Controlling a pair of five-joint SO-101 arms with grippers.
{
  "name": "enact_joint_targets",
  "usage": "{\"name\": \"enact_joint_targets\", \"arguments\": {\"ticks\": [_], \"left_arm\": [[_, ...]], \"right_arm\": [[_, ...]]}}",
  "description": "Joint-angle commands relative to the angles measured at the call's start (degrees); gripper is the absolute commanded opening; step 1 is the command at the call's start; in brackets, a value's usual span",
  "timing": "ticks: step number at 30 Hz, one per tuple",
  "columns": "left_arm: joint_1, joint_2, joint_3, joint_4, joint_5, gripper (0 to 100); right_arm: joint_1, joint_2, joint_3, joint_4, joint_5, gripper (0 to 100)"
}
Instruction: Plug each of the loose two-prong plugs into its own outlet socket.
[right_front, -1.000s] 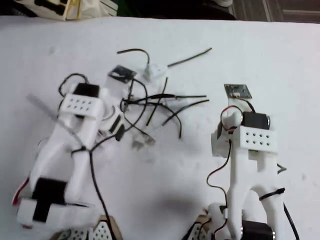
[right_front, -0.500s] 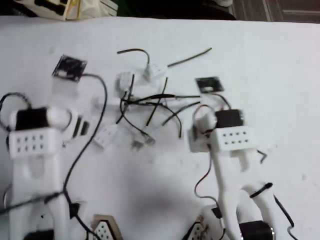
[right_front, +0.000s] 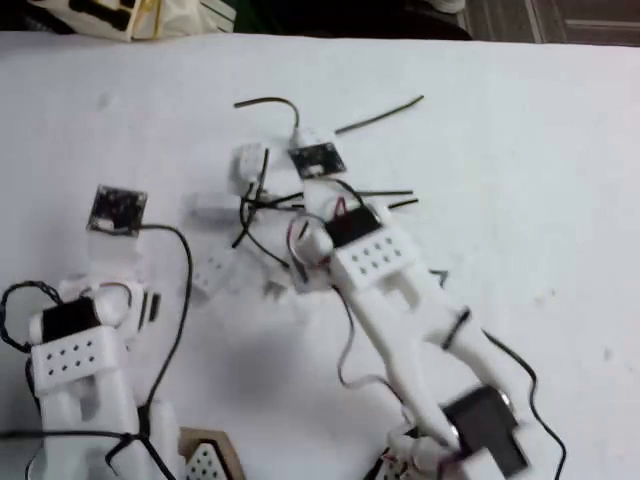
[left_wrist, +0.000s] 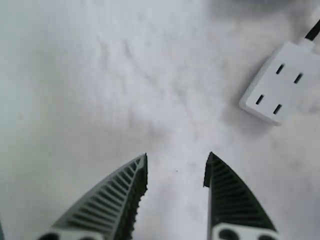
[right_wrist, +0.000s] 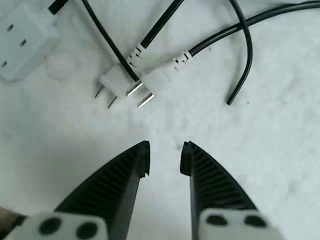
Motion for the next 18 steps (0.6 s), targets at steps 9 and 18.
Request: {"name": "enact_joint_targets", "arguments": {"ticks": [9,18], "left_arm": [[-0.48,-1.45,4.48,-4.92,-0.44,20],[-0.48,-1.45,4.57,-4.92,-0.44,20]], "right_arm": [[3.12,25.98,-23.91,-0.40,-10.11,11.3],[3.56,37.32,-31.03,-0.04,-11.96,11.2]]}}
